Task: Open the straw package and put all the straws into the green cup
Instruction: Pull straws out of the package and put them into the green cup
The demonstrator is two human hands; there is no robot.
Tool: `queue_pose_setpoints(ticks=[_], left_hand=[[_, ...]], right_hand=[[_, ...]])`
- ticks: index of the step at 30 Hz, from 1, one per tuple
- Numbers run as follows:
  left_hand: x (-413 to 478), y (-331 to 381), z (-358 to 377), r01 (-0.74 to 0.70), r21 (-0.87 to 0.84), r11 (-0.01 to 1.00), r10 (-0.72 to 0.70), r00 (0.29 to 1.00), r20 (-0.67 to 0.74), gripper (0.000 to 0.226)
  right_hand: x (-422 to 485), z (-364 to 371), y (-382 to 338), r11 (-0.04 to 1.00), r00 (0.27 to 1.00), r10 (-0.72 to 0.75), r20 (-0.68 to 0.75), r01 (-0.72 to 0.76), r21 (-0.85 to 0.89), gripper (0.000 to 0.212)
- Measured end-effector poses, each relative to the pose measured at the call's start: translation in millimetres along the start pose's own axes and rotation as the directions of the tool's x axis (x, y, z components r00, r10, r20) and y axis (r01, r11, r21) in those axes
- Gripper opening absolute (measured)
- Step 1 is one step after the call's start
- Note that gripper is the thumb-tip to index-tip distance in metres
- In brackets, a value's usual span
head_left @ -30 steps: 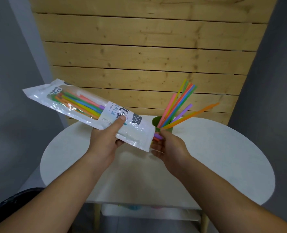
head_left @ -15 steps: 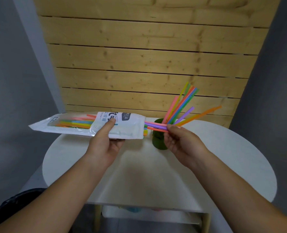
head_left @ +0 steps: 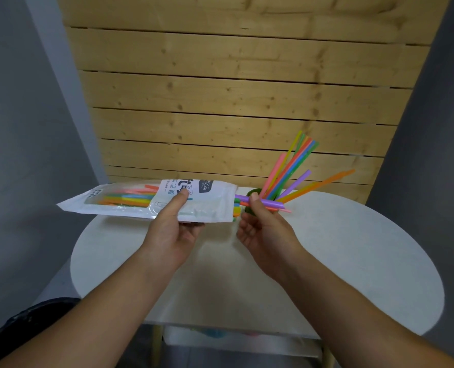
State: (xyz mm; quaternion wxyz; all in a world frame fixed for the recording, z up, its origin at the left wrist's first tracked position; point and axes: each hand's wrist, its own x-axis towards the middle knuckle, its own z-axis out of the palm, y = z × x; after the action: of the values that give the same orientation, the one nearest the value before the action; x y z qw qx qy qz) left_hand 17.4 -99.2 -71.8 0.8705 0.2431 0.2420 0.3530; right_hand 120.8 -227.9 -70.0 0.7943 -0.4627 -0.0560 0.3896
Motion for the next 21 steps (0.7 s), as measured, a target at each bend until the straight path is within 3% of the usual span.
queue_pose_setpoints(ticks=[5, 12, 21], left_hand=[[0, -2, -1, 0.009, 0.000, 1.000, -0.009, 1.000, 0.010, 0.025], [0, -3, -1, 0.021, -0.019, 1.000, -0.021, 1.000, 0.002, 0.029], [-2, -6, 1, 0.034, -0.016, 0.999, -0.035, 0.999, -0.008, 0.034]], right_hand=[[3, 3, -5, 0.992, 0.996, -0.083, -0.031, 0.085, 0.095, 0.030], [3, -2, -16, 0.988, 0.991, -0.087, -0.100, 0.099, 0.119, 0.013], [1, -5, -24, 0.986, 0.985, -0.120, -0.121, 0.133, 0.099, 0.022]])
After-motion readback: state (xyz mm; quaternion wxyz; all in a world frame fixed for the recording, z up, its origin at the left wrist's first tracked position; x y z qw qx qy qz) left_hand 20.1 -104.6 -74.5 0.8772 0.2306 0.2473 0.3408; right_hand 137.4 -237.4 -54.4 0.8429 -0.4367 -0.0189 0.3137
